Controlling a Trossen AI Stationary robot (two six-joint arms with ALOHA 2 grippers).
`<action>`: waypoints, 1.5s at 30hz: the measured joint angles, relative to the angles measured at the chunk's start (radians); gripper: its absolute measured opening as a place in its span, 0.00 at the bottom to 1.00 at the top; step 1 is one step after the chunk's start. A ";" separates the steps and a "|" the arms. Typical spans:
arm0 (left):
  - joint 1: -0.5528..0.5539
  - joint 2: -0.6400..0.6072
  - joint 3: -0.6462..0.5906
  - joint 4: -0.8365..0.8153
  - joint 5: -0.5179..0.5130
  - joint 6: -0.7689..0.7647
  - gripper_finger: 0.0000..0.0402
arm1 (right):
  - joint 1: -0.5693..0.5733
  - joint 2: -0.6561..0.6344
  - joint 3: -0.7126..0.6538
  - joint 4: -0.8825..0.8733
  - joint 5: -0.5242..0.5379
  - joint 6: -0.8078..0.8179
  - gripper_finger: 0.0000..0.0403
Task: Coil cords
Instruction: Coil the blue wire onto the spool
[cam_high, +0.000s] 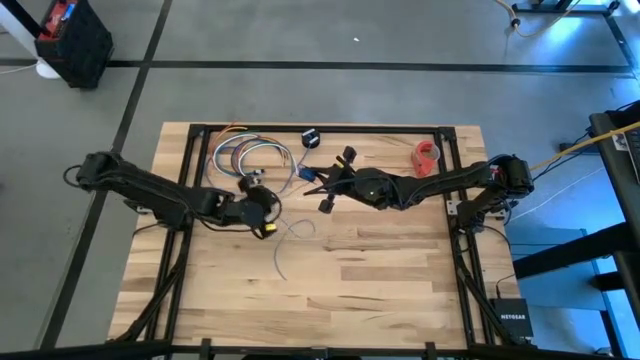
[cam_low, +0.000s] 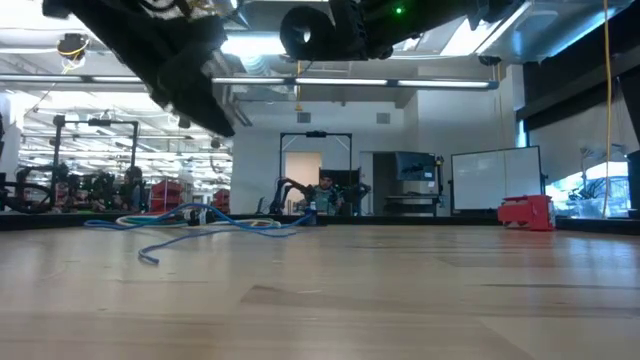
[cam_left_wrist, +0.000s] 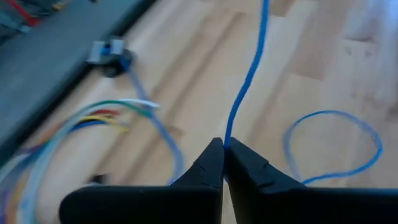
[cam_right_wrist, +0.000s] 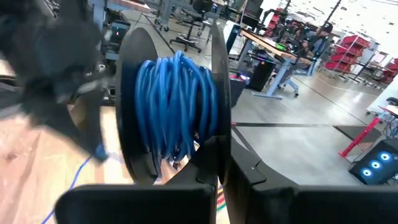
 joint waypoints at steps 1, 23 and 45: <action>0.000 -0.032 0.006 -0.044 -0.018 -0.002 0.01 | 0.000 0.000 0.000 0.000 -0.007 0.000 0.03; 0.000 -0.391 0.018 0.291 0.093 0.204 0.01 | -0.001 0.030 0.000 -0.001 -0.036 -0.060 0.01; 0.029 0.176 0.165 0.777 0.175 0.421 0.00 | -0.007 0.044 0.000 0.019 0.036 -0.053 0.00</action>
